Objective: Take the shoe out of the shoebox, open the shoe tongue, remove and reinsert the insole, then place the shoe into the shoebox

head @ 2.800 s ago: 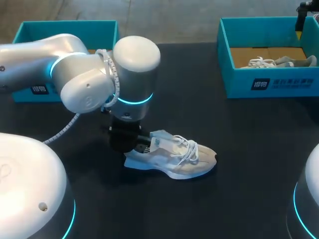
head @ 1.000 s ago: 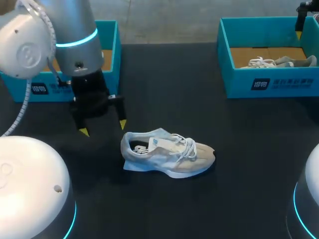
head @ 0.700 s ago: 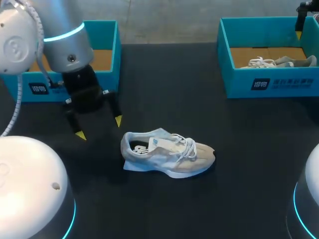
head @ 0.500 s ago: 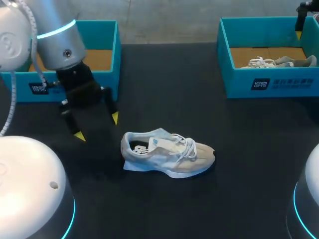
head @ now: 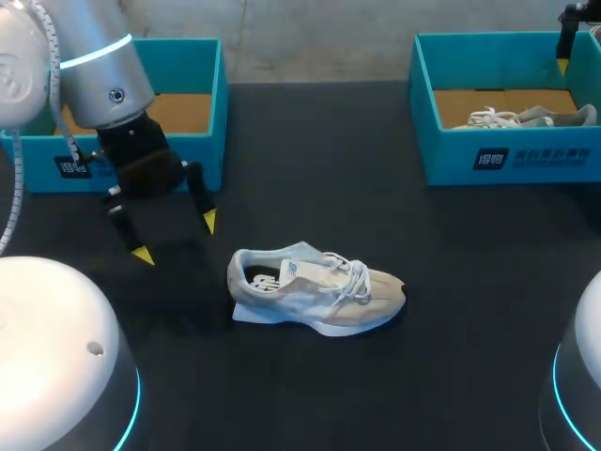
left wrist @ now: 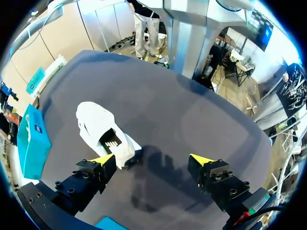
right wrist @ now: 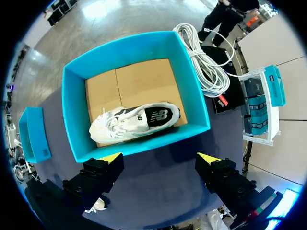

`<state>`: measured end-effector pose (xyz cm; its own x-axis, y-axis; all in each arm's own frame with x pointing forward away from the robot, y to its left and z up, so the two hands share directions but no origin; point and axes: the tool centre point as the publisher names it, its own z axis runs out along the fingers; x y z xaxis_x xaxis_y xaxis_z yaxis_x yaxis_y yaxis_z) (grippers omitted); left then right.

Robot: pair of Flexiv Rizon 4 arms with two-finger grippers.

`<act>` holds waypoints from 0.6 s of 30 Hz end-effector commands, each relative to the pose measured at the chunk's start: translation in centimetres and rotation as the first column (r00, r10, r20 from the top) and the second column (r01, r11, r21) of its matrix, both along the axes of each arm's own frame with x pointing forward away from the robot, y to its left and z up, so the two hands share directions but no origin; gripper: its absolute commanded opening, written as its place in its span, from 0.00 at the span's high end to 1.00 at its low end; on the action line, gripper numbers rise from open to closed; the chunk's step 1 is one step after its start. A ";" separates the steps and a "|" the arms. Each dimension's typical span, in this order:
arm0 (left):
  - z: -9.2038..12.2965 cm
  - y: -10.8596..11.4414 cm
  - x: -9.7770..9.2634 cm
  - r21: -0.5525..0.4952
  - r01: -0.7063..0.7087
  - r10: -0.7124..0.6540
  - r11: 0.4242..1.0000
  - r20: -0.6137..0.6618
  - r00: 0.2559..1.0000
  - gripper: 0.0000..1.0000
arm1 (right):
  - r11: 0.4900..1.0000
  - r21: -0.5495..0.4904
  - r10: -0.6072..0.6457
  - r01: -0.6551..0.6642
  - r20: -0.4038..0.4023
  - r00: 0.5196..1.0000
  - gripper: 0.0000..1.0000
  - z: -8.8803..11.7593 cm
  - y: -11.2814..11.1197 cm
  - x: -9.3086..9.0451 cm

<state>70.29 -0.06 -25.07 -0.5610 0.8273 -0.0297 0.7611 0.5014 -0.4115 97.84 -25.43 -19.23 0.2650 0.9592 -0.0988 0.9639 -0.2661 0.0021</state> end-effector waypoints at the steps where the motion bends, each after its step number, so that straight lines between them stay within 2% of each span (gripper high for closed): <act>1: 0.0 0.1 0.0 0.001 0.000 0.000 1.000 0.001 1.000 0.00 | 1.000 -0.001 -0.001 0.001 0.000 1.000 0.00 0.0 0.0 0.0; 4: 0.0 0.1 0.0 0.001 0.000 0.000 1.000 0.001 1.000 0.00 | 1.000 -0.001 -0.001 0.001 0.000 1.000 0.00 0.0 0.0 0.0; 8: 0.5 1.2 1.3 -0.085 -0.216 0.206 0.973 -0.116 0.972 0.00 | 1.000 -0.001 -0.001 0.001 0.000 1.000 0.00 0.0 0.0 0.0; 13: 0.5 2.7 2.6 -0.122 -0.508 0.473 0.852 -0.233 0.849 0.00 | 1.000 -0.001 -0.001 0.001 0.000 1.000 0.00 0.0 0.0 0.0; 18: 0.4 3.8 3.2 -0.131 -0.646 0.586 0.752 -0.313 0.747 0.00 | 1.000 -0.001 -0.001 0.001 0.000 1.000 0.00 0.0 0.0 0.0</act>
